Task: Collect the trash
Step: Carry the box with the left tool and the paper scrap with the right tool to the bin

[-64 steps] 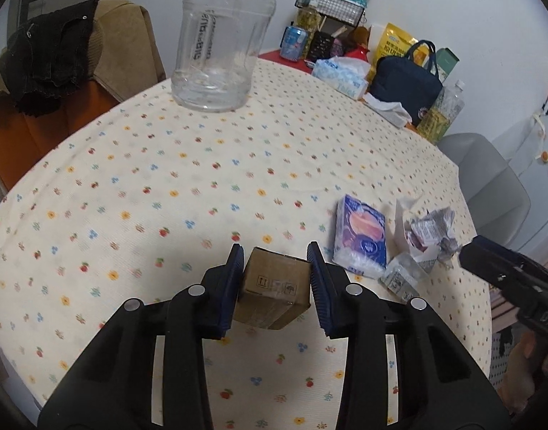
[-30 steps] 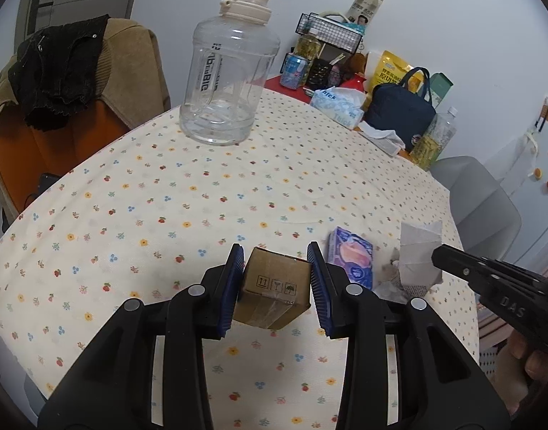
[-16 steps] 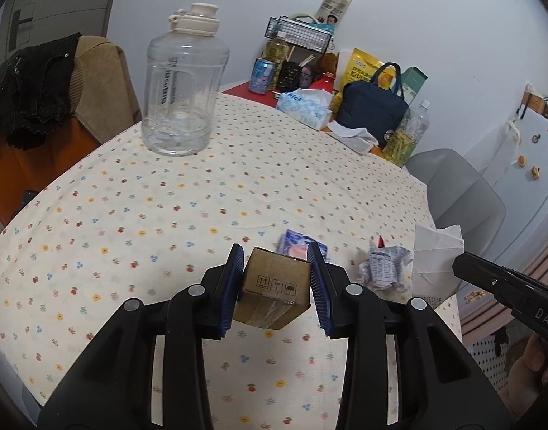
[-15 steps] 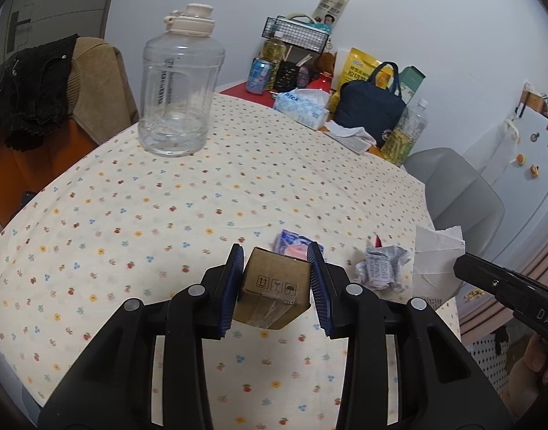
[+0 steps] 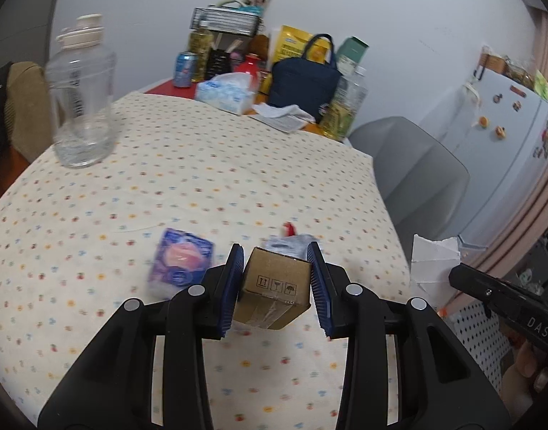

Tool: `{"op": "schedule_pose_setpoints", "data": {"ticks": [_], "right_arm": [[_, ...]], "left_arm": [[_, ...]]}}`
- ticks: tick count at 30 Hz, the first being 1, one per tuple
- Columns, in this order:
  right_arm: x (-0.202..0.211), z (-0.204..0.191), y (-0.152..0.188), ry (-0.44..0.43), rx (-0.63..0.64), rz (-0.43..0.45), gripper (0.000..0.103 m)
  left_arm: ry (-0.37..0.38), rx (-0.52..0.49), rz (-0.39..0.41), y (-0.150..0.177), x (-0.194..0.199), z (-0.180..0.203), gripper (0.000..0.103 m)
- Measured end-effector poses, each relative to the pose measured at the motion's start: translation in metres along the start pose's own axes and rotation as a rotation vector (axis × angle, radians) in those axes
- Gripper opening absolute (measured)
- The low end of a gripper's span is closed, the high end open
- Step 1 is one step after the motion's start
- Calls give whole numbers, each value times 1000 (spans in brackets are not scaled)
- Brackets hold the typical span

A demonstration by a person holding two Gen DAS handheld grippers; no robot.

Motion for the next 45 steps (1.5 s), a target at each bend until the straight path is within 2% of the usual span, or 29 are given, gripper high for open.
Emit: {"op": "schedule_pose_setpoints", "data": {"ticks": [13,23,37,45], "right_arm": [[53,96,26,107,-152,61,2],[89,165,56,202,-264,101,2],[129,279,128,353,-455,112,2],[134,320,154,369,-529,120,3]], "left_arm": [[123,-132,-52,17,-18,111,37],[202,-255,-109,43,-32,193,37],[246,-373,-200,89,-56,288,37],[252,-420,-230,106,-63,318,37]]}}
Point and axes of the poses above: each gripper's, at about its wrist camera, not at the fingertips, and x roughly against the way its jaws point, z to its right, y to its underside, the point moved 6 cm from there along -x, roughly the way its jaws point, and after that the axes turned 13 degrees about -y, right-handed, at the moved point
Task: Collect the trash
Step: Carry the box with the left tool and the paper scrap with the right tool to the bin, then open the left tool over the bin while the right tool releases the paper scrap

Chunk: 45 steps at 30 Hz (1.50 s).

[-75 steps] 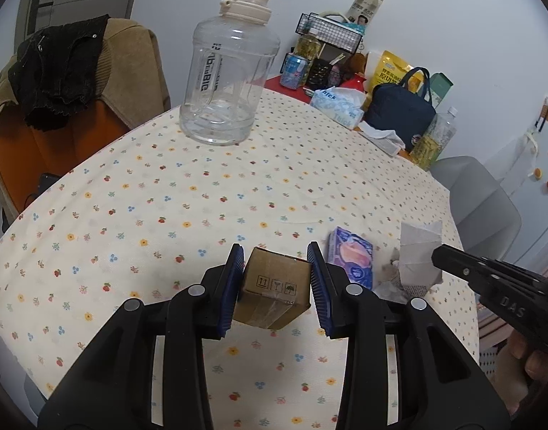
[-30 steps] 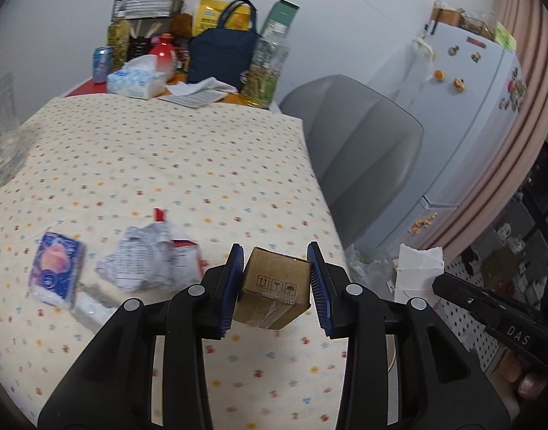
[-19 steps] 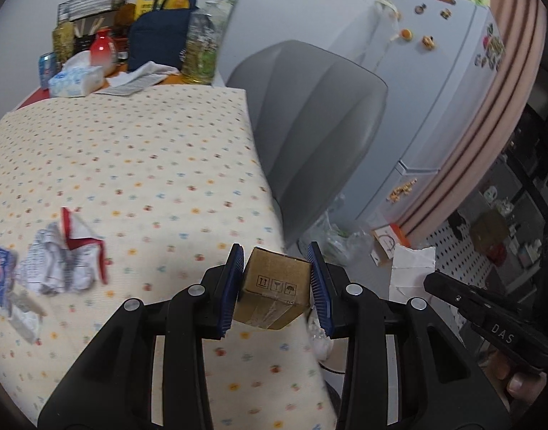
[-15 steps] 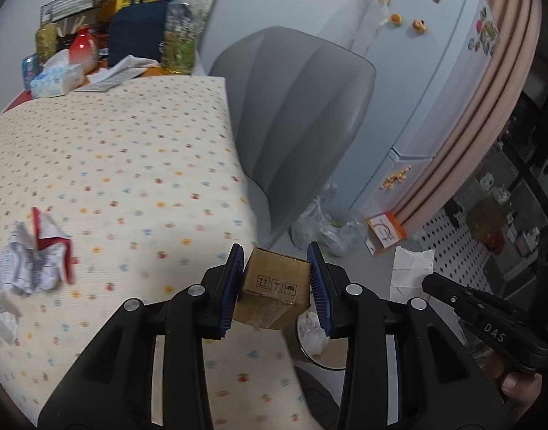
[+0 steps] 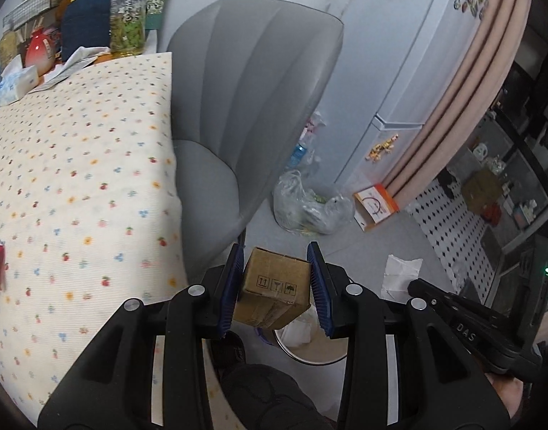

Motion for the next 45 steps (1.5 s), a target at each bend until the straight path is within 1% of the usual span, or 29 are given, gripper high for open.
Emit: {"op": "schedule_pose_setpoints", "data": {"ticks": [2,8,13,14,15,16,17,20,22,26,29,30,32,35,40,42,45], "right_arm": [[-5,10,1,16,-14,-7,6],[-21,45,10,47,-78,-43,6],[-12,62,19,42,-111,-38,7],[-9,64,20,44,-115,-34,16],[-4,66,20,47,-118,-24,41],[4,68,19,60,-116,1,50],[10,69,19,71,-109,18,52],[28,73,16,66,-118,45,52],[42,77,15,84,-117,66,52],[66,89,11,106,-133,111,59],[80,97,9,122,-145,137,61],[84,100,9,125,-148,143,61],[90,103,7,131,-156,154,62],[96,105,7,132,-159,167,64],[94,97,6,137,-143,173,76],[91,89,5,140,-124,175,84],[87,69,2,140,-81,181,93]], "left_arm": [[0,-7,-3,-1,-2,4,37],[0,-29,-14,3,-6,17,37],[6,-52,-29,4,-11,31,37],[12,-59,-33,5,-13,36,37],[17,-65,-36,6,-14,41,37],[22,-72,-39,6,-15,45,37],[29,-82,-42,7,-16,51,37],[50,-107,-54,10,-19,70,37],[64,-118,-63,11,-22,82,37],[93,-155,-70,13,-24,110,37],[130,-190,-88,16,-27,131,38],[131,-205,-88,17,-28,137,40],[127,-217,-76,17,-27,142,74],[123,-211,-40,13,-20,138,86],[104,-163,-15,4,-10,110,91],[94,-140,-1,2,-4,96,93],[68,-102,31,-3,9,72,95]]}}
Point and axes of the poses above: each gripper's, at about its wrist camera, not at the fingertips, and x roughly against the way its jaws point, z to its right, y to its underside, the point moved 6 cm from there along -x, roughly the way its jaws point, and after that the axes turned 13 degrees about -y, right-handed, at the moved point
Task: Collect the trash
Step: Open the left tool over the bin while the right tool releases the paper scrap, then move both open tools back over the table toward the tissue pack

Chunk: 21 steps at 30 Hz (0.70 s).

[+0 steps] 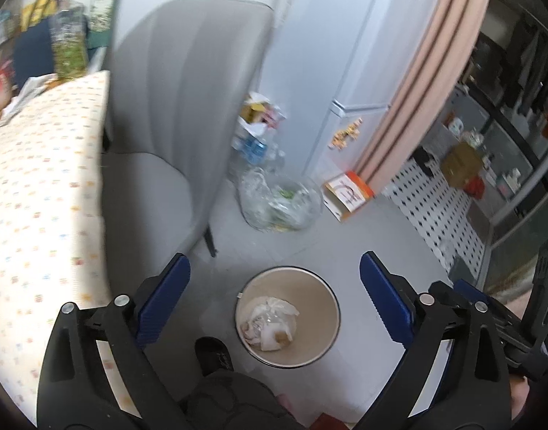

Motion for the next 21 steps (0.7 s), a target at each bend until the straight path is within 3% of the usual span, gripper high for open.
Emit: {"op": "schedule_pose_setpoints", "data": {"ticks": [11,21], "right_arm": [[-3,-92,-3,-86,120,24,95],[-7,-165,15,-154,217,-18,95]], "left_arm": [[-98,100,128,-2,59,-84,96],[-94,207,164,13,94,-154,96]]}}
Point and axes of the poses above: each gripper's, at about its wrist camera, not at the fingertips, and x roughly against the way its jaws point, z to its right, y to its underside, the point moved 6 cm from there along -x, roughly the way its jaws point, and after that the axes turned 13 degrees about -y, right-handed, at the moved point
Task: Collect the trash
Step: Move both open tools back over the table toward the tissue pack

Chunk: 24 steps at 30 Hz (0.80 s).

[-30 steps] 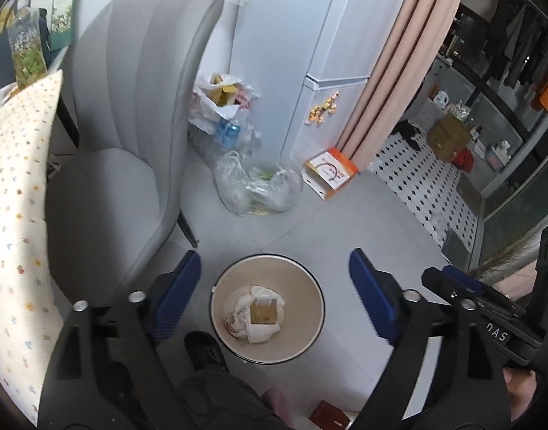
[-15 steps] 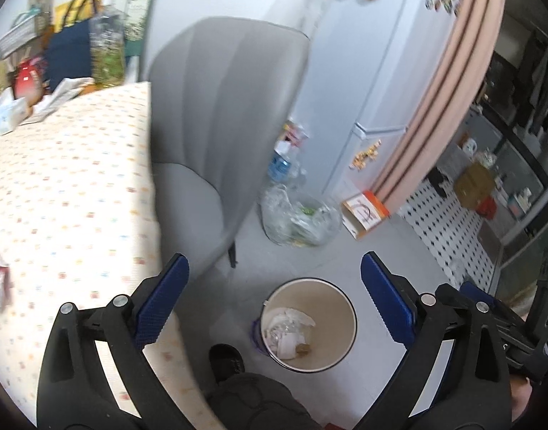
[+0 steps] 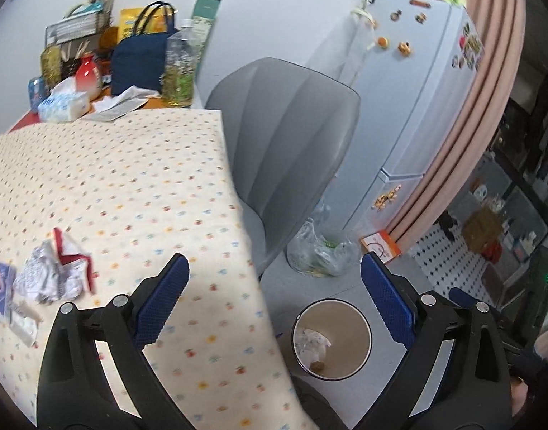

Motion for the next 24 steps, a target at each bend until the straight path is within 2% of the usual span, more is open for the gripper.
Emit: {"op": "schedule_pose_setpoints", "data": {"ticks": [7,16,24], "right_arm": [[-4,-51,0,-17,90,8,95],[-17,-119,6,-116,206,-7,95],[-30,-162,13,-205,260,-26,95]], "left_arm": [[-44,44,20,2,13,-45,96],[-122,104,42,10,35,-107,97],[-239,133,61,18,47,-155,97]]}}
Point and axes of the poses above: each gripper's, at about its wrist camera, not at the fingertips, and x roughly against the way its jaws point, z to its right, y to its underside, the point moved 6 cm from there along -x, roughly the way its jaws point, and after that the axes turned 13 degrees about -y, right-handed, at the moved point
